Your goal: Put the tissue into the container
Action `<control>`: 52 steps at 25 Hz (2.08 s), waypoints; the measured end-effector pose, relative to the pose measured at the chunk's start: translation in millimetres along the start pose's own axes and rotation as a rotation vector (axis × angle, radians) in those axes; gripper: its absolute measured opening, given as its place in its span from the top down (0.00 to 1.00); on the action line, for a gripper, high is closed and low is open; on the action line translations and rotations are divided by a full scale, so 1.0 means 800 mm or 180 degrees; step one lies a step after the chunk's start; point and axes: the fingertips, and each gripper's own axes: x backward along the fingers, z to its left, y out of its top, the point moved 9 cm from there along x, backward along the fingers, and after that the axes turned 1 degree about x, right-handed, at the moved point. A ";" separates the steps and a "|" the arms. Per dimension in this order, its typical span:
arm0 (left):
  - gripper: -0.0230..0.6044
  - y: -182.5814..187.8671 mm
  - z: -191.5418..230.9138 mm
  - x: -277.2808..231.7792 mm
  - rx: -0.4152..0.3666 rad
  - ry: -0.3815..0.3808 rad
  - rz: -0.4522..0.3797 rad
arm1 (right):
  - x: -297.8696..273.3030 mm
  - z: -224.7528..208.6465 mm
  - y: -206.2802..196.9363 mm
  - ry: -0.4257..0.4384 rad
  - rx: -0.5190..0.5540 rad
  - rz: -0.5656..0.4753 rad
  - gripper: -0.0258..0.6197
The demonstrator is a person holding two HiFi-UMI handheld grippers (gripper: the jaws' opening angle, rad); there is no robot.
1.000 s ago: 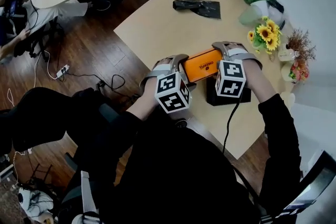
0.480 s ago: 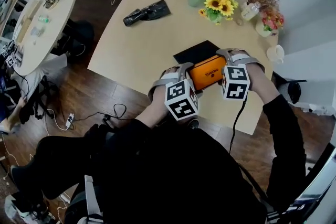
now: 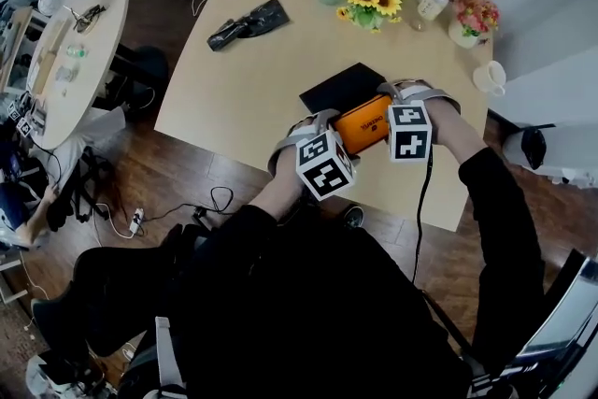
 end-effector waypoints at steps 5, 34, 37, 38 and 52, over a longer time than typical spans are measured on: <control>0.30 -0.004 0.011 0.000 0.0111 -0.0075 0.0019 | -0.005 -0.011 0.005 0.0105 0.0051 -0.0025 0.21; 0.26 -0.018 0.014 -0.001 0.0478 0.0152 -0.0256 | -0.031 -0.014 -0.002 0.0270 0.0107 -0.0220 0.12; 0.25 -0.022 0.014 0.010 0.0588 0.0180 -0.0336 | -0.022 -0.009 -0.003 0.0236 0.0017 -0.0328 0.11; 0.25 -0.023 0.014 0.013 0.0623 0.0177 -0.0363 | -0.018 -0.008 -0.004 0.0199 -0.0007 -0.0368 0.11; 0.33 0.022 -0.026 0.134 0.1033 0.0583 -0.1856 | 0.134 0.054 -0.026 -0.1282 -0.1823 -0.2795 0.48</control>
